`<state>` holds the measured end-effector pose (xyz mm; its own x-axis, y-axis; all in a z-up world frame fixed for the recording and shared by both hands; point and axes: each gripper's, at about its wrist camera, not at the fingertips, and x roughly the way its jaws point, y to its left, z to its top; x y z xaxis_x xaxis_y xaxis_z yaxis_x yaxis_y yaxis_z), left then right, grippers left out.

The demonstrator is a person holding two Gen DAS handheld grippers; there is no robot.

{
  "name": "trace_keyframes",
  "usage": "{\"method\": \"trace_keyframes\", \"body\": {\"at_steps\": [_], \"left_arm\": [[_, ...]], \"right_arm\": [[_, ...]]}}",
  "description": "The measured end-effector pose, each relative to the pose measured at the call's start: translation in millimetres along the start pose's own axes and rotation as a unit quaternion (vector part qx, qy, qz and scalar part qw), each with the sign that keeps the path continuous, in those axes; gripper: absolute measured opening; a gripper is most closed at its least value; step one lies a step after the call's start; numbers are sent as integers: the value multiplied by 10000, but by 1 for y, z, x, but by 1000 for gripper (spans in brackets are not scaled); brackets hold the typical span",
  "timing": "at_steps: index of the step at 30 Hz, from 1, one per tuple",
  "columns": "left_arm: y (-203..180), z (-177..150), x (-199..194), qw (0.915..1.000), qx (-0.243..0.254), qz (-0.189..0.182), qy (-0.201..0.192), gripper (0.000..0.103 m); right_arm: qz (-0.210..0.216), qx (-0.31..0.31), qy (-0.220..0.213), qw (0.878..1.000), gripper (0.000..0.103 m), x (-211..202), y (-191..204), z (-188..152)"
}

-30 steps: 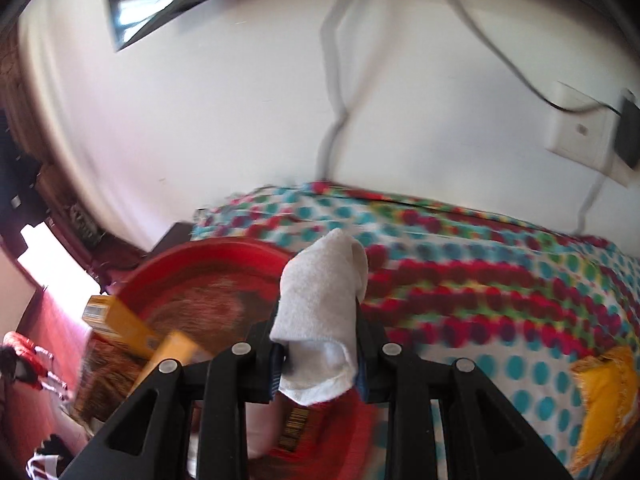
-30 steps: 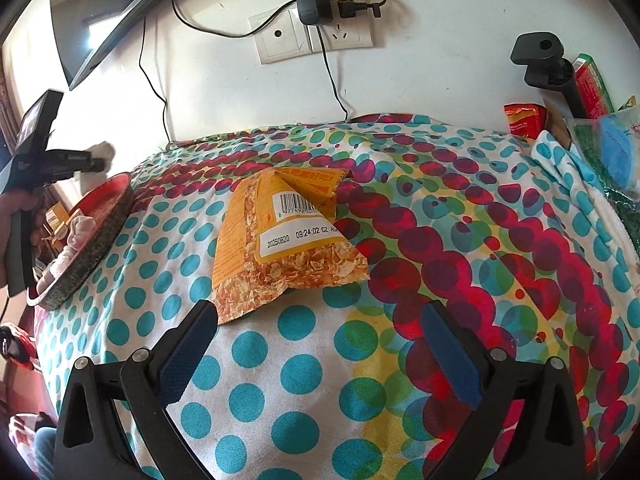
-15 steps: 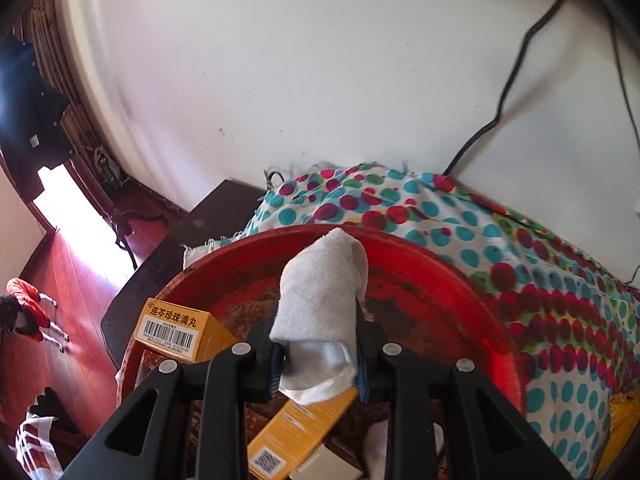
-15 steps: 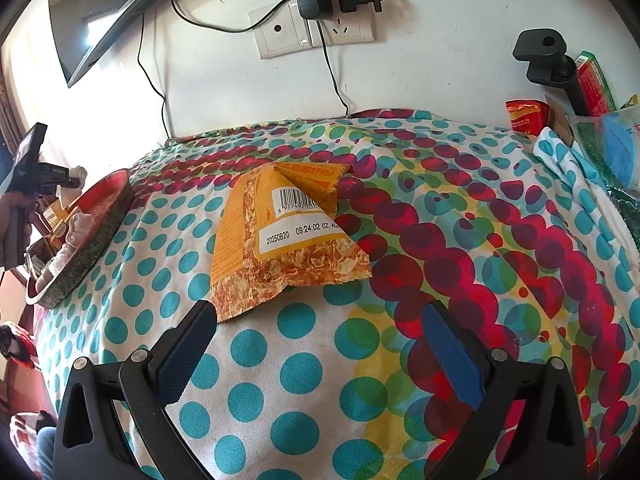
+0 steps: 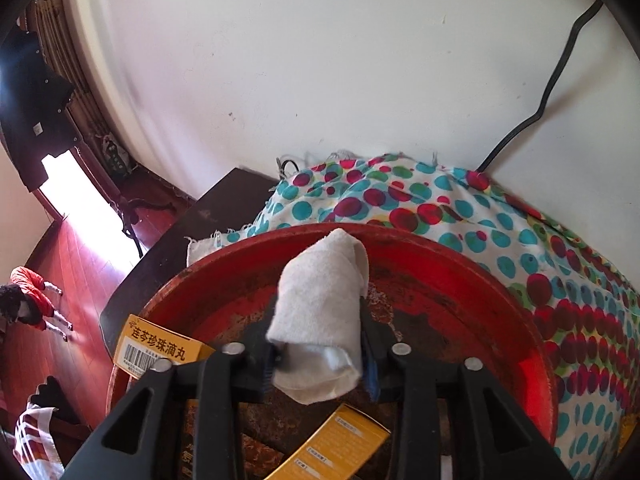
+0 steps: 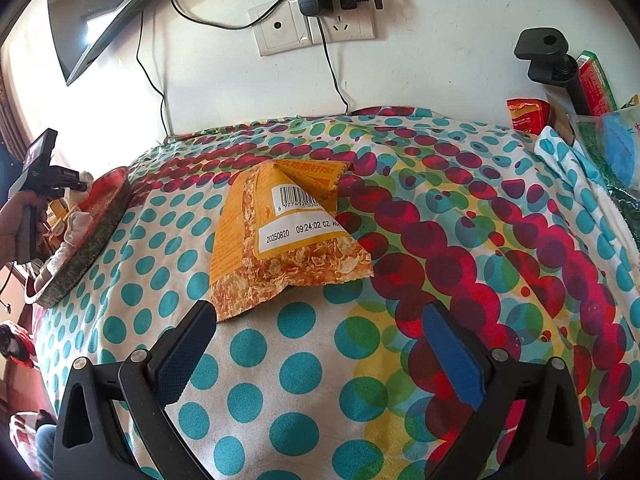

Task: Organize objects
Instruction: 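Carry the white cloth bundle into the red tray and open the left gripper, then grasp the orange snack bag with the right gripper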

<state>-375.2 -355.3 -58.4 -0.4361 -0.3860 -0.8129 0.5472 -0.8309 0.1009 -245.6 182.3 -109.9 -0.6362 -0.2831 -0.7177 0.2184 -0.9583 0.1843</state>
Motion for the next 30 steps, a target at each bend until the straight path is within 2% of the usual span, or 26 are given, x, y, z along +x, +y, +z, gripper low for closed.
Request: {"method": "trace_keyframes", "body": {"at_steps": [2, 4, 7, 11, 13, 17, 19, 22, 24, 27, 30], "left_arm": [[0, -2, 2, 10000, -9, 28, 9, 43], [-3, -3, 0, 9999, 86, 26, -83, 55], [1, -5, -5, 9998, -15, -83, -201, 62], [4, -8, -15, 9994, -1, -206, -270, 64], [3, -13, -27, 9987, 50, -274, -429, 64], [-10, -33, -63, 9945, 546, -353, -826, 64], [-18, -50, -85, 9903, 838, -443, -1021, 64], [-27, -86, -121, 9811, 1225, -765, -1284, 64], [-26, -115, -144, 9755, 1300, -1055, -1426, 64], [-20, -160, -170, 9695, 1262, -1560, -1407, 64], [-16, -209, -185, 9652, 1255, -1913, -1265, 64]], "right_arm": [[-1, -4, 13, 10000, 103, 0, 0, 0], [-10, -12, 22, 10000, 103, 1, 1, 1], [-30, -40, 26, 10000, 103, 1, 2, 1], [-71, -139, 29, 9999, 103, 2, 6, 1], [-88, -219, 5, 9997, 103, 1, 9, 1], [-111, -463, 20, 9989, 103, 2, 19, 1], [-64, -583, -24, 9983, 103, 2, 26, 2], [-192, -772, 26, 9968, 103, 9, 37, 8], [-295, -887, 35, 9956, 103, 15, 44, 15], [-682, -1041, 66, 9922, 103, 27, 50, 28], [-567, -926, 190, 9939, 103, 41, 47, 41]]}}
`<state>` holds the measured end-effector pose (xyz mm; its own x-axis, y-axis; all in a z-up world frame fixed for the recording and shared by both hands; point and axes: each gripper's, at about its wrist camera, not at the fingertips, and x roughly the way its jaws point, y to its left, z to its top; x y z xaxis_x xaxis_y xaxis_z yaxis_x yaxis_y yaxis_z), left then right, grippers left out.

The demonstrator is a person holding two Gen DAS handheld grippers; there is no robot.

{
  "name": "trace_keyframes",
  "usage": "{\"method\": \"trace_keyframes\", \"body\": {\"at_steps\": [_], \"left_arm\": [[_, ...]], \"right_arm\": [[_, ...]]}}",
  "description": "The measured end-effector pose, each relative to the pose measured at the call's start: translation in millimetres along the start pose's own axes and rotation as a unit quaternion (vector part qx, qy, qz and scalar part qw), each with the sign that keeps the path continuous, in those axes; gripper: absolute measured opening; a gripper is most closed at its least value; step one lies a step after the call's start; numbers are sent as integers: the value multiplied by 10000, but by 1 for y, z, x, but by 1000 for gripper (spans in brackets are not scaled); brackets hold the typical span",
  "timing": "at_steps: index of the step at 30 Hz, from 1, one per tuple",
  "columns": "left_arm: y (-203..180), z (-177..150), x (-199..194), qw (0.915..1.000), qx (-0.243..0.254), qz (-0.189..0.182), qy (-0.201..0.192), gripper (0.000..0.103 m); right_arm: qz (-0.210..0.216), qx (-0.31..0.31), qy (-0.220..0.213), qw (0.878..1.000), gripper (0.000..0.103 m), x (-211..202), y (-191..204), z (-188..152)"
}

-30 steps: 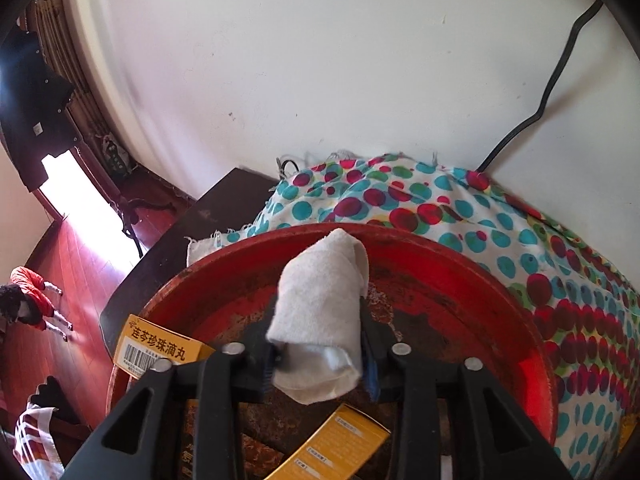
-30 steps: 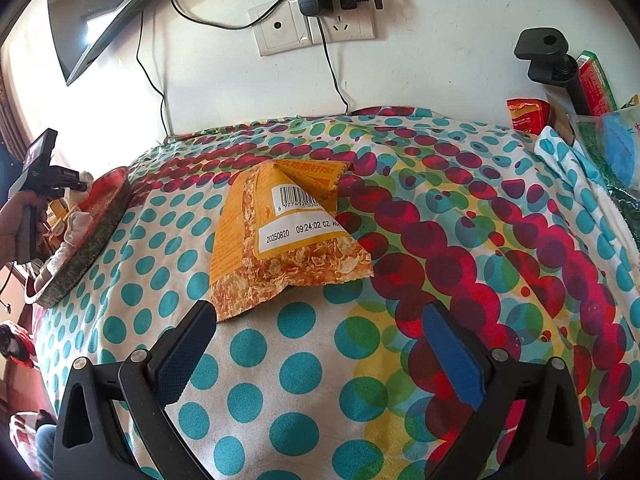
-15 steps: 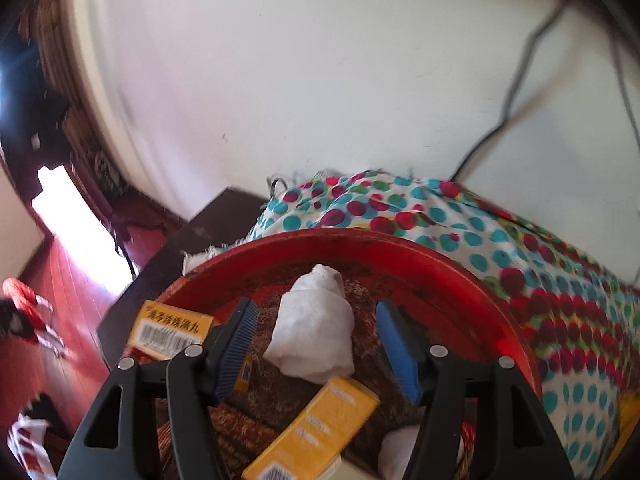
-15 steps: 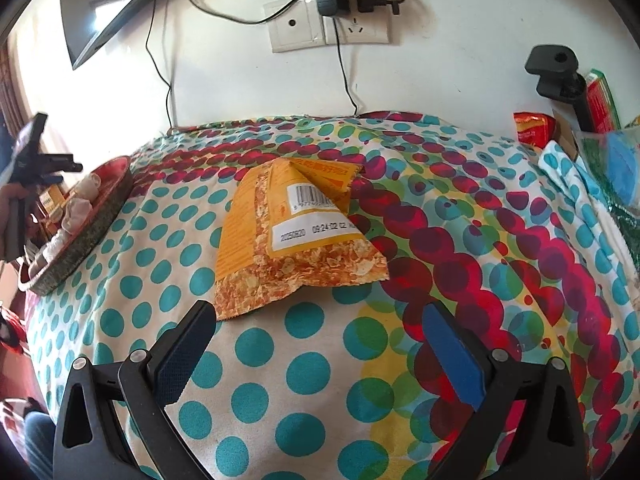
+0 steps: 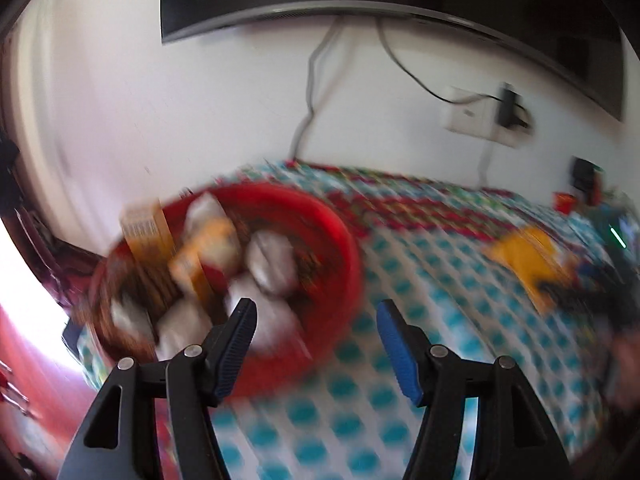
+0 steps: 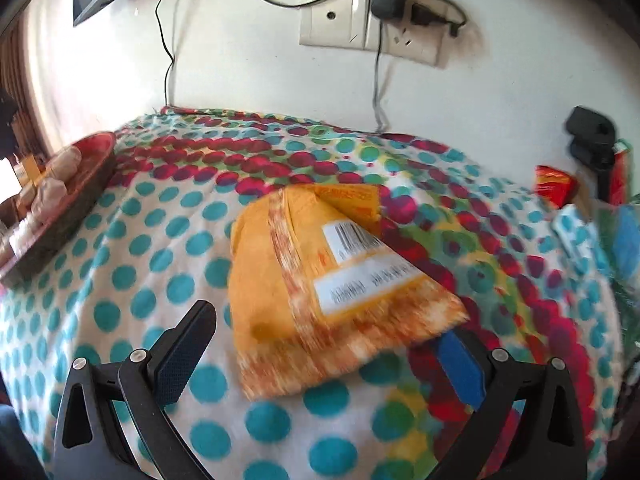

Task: Organize objects
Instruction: 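Grasp the orange snack bag with the right gripper, then carry the orange snack bag into the red tray and open the right gripper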

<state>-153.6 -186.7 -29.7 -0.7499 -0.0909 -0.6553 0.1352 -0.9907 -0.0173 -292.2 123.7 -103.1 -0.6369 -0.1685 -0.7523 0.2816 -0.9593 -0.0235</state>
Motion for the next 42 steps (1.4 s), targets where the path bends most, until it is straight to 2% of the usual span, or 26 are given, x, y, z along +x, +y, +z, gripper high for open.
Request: {"method": "trace_keyframes", "body": {"at_steps": [3, 8, 9, 10, 12, 13, 16, 21, 25, 33, 39, 42], "left_arm": [[-9, -40, -15, 9997, -69, -191, 158, 64], [-12, -83, -27, 9975, -367, -479, 368, 64], [-12, -89, -29, 9969, -416, -530, 398, 64], [-11, -93, -29, 9967, -449, -528, 416, 64], [-8, -102, -35, 9962, -538, -530, 445, 64], [-7, -105, -36, 9954, -601, -586, 454, 64], [-2, -108, -42, 9957, -678, -511, 367, 64], [2, -107, -54, 9972, -718, -165, 139, 64], [2, -107, -65, 9980, -618, 93, 21, 64], [15, -110, -95, 9962, -647, 549, -198, 64], [35, -119, -110, 9927, -1013, 606, -264, 64], [47, -124, -112, 9895, -1319, 514, -297, 64]], "right_arm": [[97, 94, 108, 9999, 103, 14, -3, 15], [426, 362, 447, 9974, 102, 47, -8, 31], [486, 386, 399, 9973, 100, 48, -7, 32], [619, 396, 332, 9967, 92, 51, -7, 33], [621, 400, 260, 9969, 79, 52, -4, 34], [611, 370, 230, 9972, 75, 50, -1, 35], [497, 155, 60, 9986, 69, 42, 8, 38], [325, -204, -331, 9987, 67, 19, 34, 45], [383, -468, -438, 9972, 67, 8, 65, 60], [657, -1071, -574, 9904, 67, -4, 160, 82], [763, -1405, -621, 9852, 67, -13, 232, 84], [786, -1567, -637, 9825, 67, -18, 262, 85]]}}
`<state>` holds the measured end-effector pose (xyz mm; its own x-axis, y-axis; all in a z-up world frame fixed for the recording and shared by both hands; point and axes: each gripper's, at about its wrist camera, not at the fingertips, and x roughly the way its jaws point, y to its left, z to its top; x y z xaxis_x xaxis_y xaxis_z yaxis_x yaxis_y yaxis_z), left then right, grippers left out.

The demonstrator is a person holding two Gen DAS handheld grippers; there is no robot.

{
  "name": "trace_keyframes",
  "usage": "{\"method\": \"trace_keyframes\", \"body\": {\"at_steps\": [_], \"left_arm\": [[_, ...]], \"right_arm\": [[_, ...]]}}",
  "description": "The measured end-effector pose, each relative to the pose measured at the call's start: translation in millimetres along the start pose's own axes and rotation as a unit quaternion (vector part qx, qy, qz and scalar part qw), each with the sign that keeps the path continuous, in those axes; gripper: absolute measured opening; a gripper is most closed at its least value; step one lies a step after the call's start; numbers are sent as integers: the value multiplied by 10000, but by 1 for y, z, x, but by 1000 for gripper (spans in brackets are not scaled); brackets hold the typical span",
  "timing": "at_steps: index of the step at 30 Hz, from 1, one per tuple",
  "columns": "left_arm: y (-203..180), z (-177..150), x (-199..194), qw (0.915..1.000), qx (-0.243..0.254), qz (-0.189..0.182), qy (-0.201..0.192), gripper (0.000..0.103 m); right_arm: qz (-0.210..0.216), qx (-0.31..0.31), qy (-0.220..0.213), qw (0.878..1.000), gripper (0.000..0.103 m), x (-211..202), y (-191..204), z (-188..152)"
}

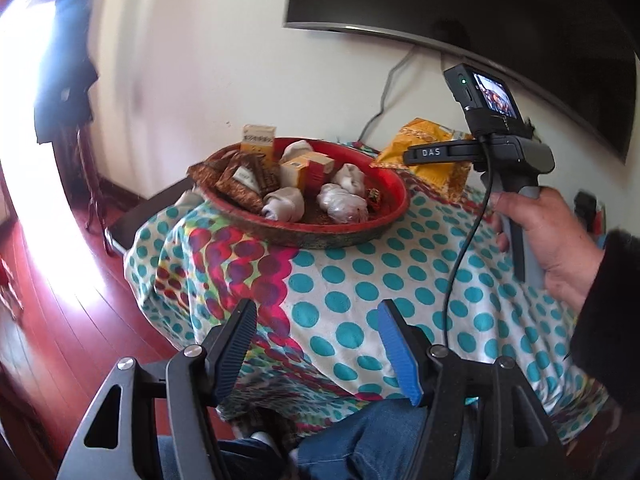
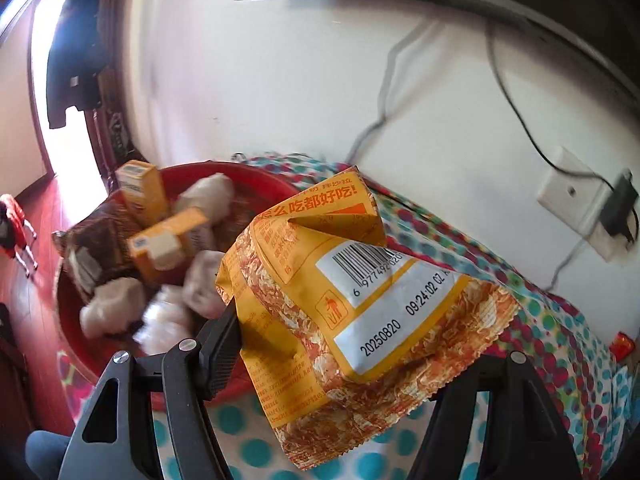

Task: Organize objects
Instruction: 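Carry the orange snack bag into the red tray and open the right gripper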

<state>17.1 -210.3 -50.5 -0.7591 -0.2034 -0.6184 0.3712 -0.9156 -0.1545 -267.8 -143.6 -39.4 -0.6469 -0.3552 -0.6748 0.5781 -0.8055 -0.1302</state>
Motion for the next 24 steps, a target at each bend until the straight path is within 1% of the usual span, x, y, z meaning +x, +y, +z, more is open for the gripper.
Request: {"method": "trace_keyframes", "body": {"at_steps": [2, 5, 7, 13, 20, 24], "left_arm": [[5, -1, -1, 10000, -87, 6, -1, 64], [9, -1, -4, 9999, -61, 69, -73, 64], [12, 0, -5, 9999, -91, 55, -54, 64], [19, 3, -12, 9995, -254, 95, -165, 64], [25, 14, -21, 9985, -279, 334, -338, 64], [31, 27, -33, 9965, -275, 490, -623, 64]], "right_arm": [[-3, -124, -21, 9999, 67, -2, 17, 5], [33, -240, -75, 9997, 67, -5, 39, 14], [35, -333, -100, 9994, 67, -7, 53, 18], [22, -524, -170, 9985, 67, -9, 89, 27], [-33, -680, -197, 9975, 67, -10, 123, 27], [-25, -711, -163, 9973, 67, -5, 133, 27]]}}
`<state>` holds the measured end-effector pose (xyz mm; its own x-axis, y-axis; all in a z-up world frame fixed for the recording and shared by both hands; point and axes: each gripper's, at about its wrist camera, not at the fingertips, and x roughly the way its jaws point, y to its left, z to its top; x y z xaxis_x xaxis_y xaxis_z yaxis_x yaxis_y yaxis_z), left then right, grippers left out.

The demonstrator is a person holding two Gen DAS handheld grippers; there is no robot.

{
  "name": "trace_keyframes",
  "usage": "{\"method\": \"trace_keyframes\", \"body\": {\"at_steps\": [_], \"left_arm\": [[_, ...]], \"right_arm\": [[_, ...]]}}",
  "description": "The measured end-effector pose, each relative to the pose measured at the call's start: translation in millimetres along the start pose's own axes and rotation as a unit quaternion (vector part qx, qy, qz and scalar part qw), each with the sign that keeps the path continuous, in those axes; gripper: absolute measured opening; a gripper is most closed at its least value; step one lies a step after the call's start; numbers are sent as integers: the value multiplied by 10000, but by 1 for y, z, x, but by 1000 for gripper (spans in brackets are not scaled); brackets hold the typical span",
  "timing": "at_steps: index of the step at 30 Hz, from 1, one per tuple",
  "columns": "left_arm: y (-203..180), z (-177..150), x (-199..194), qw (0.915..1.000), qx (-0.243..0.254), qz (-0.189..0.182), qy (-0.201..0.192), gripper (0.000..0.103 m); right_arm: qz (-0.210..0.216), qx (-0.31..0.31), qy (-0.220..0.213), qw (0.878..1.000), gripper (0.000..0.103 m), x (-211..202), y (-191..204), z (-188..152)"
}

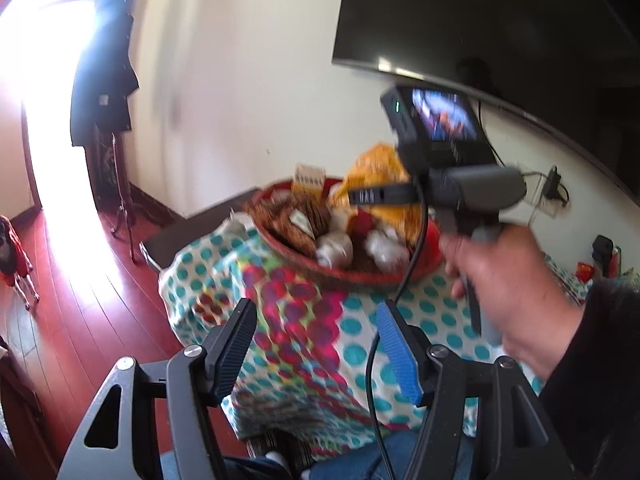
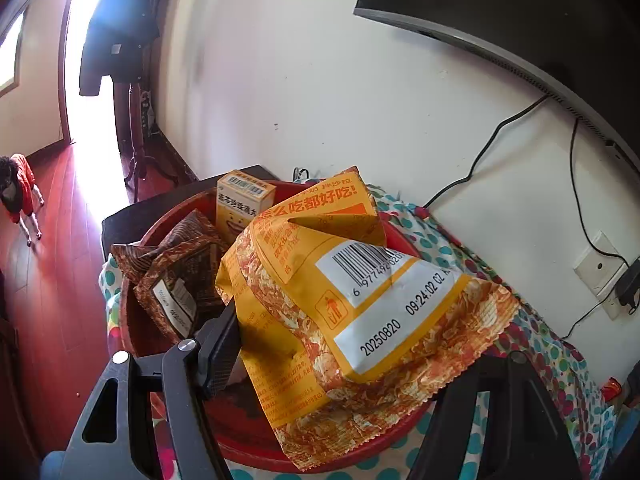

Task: Organize objects
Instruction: 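Carry the orange snack bag into the red tray and open the right gripper, then withdraw the right gripper from the red tray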

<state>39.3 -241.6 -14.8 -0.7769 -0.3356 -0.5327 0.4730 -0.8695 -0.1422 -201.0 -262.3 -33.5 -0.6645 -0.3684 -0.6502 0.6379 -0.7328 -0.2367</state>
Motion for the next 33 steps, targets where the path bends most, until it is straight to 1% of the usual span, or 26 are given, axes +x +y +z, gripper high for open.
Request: {"method": "trace_keyframes", "body": {"at_steps": [2, 5, 11, 19, 28, 30, 33], "left_arm": [[3, 4, -2, 10000, -53, 23, -63, 64], [6, 4, -4, 9998, -155, -75, -57, 64], [4, 3, -5, 9998, -136, -127, -33, 64], [8, 3, -4, 9997, -203, -155, -21, 64], [15, 1, 6, 9993, -336, -129, 100, 64], [16, 1, 8, 9992, -356, -97, 127, 64], [17, 0, 10, 9992, -371, -62, 163, 64]], "right_arm": [[4, 3, 13, 10000, 67, 2, 5, 0], [15, -28, 37, 10000, 68, 6, 11, -1], [28, -68, 82, 9999, 68, 13, 19, -4], [6, -60, 84, 9999, 68, 22, 19, -1], [33, -59, 146, 9999, 68, 44, 21, -1], [54, -44, 156, 9999, 69, 49, 20, -1], [101, -14, 149, 9998, 73, 55, 17, 1]]}}
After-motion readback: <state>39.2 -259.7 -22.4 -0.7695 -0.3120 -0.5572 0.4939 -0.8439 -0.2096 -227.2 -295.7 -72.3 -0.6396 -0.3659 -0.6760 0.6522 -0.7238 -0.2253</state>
